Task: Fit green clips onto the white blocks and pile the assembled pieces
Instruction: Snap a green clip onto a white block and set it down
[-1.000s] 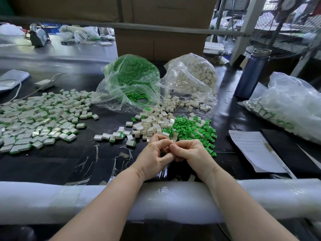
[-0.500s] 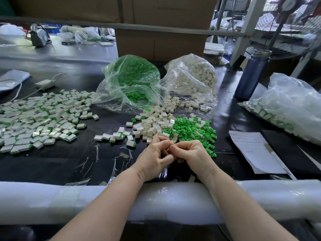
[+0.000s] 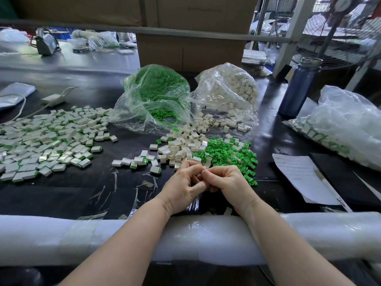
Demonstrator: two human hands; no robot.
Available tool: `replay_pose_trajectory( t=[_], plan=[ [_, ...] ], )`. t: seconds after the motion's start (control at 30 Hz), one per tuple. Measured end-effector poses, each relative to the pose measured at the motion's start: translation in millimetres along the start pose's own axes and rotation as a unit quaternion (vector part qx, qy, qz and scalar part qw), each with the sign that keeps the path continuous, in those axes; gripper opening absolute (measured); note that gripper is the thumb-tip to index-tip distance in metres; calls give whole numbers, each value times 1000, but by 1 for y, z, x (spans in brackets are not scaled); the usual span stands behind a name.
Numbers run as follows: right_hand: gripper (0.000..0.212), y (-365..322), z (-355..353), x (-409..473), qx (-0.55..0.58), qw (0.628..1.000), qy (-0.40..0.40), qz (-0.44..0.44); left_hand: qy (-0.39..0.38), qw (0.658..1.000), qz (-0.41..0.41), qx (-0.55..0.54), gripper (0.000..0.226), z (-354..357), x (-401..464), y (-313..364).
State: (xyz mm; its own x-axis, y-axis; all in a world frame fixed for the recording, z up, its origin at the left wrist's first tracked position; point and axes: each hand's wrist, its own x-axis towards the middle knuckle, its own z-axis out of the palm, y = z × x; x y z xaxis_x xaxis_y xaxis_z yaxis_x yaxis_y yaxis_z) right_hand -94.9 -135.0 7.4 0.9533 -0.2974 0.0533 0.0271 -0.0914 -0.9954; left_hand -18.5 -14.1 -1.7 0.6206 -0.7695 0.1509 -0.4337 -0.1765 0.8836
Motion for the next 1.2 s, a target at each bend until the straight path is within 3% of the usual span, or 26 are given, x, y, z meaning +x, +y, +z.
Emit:
replay_pose_trajectory(
  t=[0.87,1.07,1.2],
  plan=[
    [18,-1,-2,-1,12,1000,10,11,-10,999,-8,33,8,0,-1,0],
    [20,0,2,0,3,1000,0,-13,24,1000,3,-14,12,0,-1,2],
    [17,3,0,1,40,998,50,-17,64,998,-3,-23,8,1,0,2]
  ],
)
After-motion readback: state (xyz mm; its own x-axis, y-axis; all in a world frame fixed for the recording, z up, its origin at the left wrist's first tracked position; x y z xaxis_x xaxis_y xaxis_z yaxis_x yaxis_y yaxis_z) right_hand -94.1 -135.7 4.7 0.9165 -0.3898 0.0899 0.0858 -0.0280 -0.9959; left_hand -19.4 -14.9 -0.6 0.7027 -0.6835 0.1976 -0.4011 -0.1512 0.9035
